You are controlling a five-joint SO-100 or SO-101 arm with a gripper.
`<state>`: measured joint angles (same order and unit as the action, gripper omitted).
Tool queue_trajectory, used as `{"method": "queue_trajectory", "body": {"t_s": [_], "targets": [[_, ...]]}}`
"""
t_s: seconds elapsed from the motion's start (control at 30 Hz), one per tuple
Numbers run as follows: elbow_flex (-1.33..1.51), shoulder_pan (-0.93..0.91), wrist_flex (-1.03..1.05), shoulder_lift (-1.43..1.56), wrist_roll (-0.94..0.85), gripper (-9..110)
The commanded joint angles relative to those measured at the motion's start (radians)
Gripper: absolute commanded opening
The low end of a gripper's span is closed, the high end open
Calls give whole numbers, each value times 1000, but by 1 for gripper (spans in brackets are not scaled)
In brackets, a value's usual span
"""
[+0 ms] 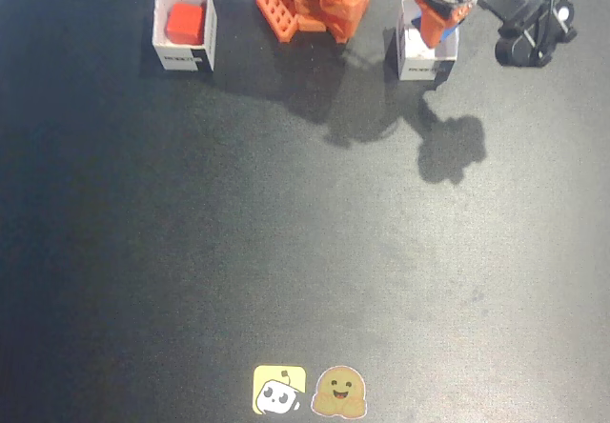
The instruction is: Put the red cube in the right box and the blue cube in the left box.
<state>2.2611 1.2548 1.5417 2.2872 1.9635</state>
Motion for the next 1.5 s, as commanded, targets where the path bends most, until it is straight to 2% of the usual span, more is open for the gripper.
{"method": "queue_trajectory", "body": {"t_s": [0.0, 0.27, 0.43, 0.77, 1.03, 1.47], "targets": [[-5, 9, -11, 40, 8, 10], [2, 31, -52, 60, 3, 20], [5, 31, -54, 60, 11, 19], [-8, -35, -48, 28, 6, 1], [-29, -199, -54, 23, -49, 0], [-15, -667, -38, 149, -219, 0]]}}
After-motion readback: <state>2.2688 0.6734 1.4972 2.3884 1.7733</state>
